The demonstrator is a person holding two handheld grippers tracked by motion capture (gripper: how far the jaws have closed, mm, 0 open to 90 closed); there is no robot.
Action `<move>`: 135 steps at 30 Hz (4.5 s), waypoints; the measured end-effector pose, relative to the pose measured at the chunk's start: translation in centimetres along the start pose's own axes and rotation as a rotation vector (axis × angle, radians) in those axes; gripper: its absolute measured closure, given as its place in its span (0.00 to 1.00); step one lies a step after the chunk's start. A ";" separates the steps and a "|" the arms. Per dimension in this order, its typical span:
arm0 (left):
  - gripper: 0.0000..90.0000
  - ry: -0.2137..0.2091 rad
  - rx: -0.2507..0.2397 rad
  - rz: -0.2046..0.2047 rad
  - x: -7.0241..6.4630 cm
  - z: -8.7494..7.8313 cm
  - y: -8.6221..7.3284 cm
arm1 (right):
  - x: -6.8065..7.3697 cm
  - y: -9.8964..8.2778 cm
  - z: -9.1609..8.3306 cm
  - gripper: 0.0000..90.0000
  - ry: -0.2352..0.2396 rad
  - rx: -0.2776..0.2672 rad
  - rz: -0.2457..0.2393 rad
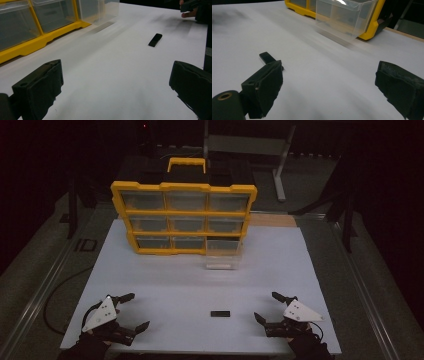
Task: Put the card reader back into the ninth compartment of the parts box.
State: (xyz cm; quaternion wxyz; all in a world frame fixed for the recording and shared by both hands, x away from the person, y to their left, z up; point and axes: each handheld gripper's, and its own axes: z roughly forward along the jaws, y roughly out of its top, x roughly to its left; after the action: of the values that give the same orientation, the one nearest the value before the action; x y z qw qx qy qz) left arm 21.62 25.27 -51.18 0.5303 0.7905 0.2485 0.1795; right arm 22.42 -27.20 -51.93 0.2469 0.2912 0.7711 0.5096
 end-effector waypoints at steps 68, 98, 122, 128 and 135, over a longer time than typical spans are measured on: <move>0.00 -0.190 0.169 0.156 -1.3 5.5 11.9 | 0.2 0.3 -0.2 0.09 0.004 -0.024 -0.011; 0.00 -0.311 0.248 0.269 -4.6 11.7 14.7 | 0.4 0.4 -0.2 0.09 0.015 -0.031 0.025; 0.00 -0.407 0.316 0.274 -6.8 16.8 12.6 | 0.3 0.3 -0.1 0.09 0.022 -0.022 -0.001; 0.02 -0.422 0.356 0.286 -7.2 17.9 12.0 | 0.3 0.3 -0.1 0.09 0.024 -0.023 -0.002; 0.03 -0.434 0.406 0.290 -7.4 19.0 11.5 | 0.3 0.3 -0.1 0.09 0.027 -0.023 0.000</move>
State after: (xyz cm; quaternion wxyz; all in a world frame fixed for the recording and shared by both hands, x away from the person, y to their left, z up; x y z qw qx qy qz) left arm 28.33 3.15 -47.79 0.3716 0.9269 0.0455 0.0272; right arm 22.19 -26.97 -51.64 0.2400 0.2813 0.7683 0.5224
